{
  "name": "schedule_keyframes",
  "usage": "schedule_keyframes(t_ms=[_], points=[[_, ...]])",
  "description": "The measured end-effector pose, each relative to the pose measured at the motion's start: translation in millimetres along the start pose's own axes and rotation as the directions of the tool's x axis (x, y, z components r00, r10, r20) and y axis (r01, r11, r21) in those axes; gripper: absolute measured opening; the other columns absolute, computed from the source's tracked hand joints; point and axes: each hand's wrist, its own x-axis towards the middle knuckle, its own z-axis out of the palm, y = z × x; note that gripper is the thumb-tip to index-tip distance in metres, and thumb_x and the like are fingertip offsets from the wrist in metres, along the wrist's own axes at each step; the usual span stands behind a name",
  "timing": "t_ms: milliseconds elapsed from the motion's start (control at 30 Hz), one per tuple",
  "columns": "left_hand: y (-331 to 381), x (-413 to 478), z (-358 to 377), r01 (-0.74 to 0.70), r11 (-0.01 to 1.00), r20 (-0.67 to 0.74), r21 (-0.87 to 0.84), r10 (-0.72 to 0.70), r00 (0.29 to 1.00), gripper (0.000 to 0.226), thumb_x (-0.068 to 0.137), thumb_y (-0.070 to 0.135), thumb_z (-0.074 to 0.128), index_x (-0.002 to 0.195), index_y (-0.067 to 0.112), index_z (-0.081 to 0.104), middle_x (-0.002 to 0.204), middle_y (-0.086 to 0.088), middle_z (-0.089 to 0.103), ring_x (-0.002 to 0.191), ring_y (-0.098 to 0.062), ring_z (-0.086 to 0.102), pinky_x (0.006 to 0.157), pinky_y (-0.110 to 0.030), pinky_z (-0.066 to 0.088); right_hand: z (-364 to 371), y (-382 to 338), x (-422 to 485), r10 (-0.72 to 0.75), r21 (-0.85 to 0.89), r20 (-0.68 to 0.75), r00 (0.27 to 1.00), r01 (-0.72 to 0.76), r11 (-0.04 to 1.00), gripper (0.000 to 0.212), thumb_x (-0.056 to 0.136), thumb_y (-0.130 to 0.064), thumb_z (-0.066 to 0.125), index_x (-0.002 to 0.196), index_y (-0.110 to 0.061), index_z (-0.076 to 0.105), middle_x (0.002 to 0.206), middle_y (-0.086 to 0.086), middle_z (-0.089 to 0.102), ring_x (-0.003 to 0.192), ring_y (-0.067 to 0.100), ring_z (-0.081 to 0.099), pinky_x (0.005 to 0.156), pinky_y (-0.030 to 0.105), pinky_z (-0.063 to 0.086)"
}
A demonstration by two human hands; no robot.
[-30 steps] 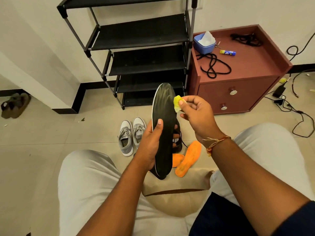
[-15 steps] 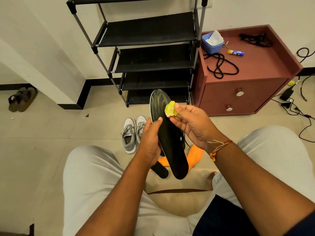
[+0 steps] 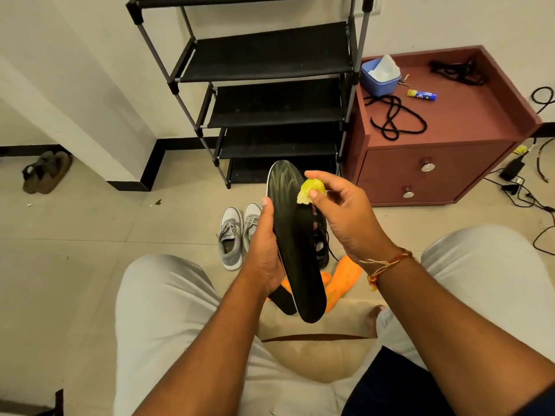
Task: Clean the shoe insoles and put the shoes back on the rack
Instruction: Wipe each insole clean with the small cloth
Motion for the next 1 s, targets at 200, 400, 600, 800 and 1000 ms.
schedule_keyframes(t_ms=[200,400,600,800,1000], points=[[3.0,-4.9,5.4,0.030,0.997,0.061,-0.076,-0.026,0.998,0.060,0.104,0.058,0.031,0.114,0.021,0.077,0.121,-0.017,0.071,0.108,-0.029,0.067,0.102,-0.053,0.048,3.6,6.8,-1.7,-0.194,-0.335,-0.031,0.981,0.173,0.926,0.029,0.091,-0.003,0.062,0.114,-0.016,0.073,0.116,-0.004,0.063,0.109,0.010,0.062,0.092,0.033,0.056],[5.1,-7.8,7.1,0.002,0.991,0.079,-0.134,0.008,0.997,0.055,0.107,0.047,0.029,0.126,0.015,0.068,0.119,-0.015,0.071,0.106,-0.025,0.070,0.085,-0.041,0.060,9.2,5.8,-5.5,-0.307,-0.454,0.005,0.952,0.275,0.847,0.017,0.086,-0.016,0.075,0.102,-0.012,0.078,0.120,-0.004,0.065,0.110,0.011,0.063,0.089,0.033,0.058],[5.3,-8.1,7.3,0.000,0.993,0.069,-0.122,0.009,0.998,0.065,0.105,0.059,0.026,0.133,0.014,0.064,0.128,-0.017,0.068,0.120,-0.029,0.066,0.092,-0.042,0.056,10.2,0.3,-9.7,-0.381,-0.552,0.066,0.922,0.352,0.756,0.020,0.090,-0.014,0.072,0.110,-0.014,0.072,0.108,-0.001,0.070,0.103,0.011,0.065,0.086,0.033,0.059],[3.7,-6.4,4.4,0.018,0.992,0.025,-0.123,-0.015,1.000,0.071,0.102,0.065,0.027,0.133,0.013,0.064,0.128,-0.019,0.067,0.119,-0.029,0.066,0.090,-0.039,0.057,18.4,-0.7,-17.9,-0.423,-0.675,0.156,0.893,0.409,0.615,0.029,0.088,-0.021,0.074,0.116,-0.013,0.073,0.115,0.002,0.072,0.108,0.015,0.066,0.096,0.035,0.054],[6.8,-6.8,2.2,0.020,0.991,-0.014,-0.134,-0.022,1.000,0.085,0.097,0.074,0.027,0.139,0.007,0.059,0.140,-0.020,0.060,0.131,-0.031,0.058,0.117,-0.045,0.038,35.9,1.6,-33.9,-0.431,-0.637,0.289,0.855,0.508,0.579,0.020,0.092,-0.012,0.068,0.110,-0.016,0.076,0.113,-0.001,0.071,0.107,0.015,0.063,0.099,0.030,0.049]])
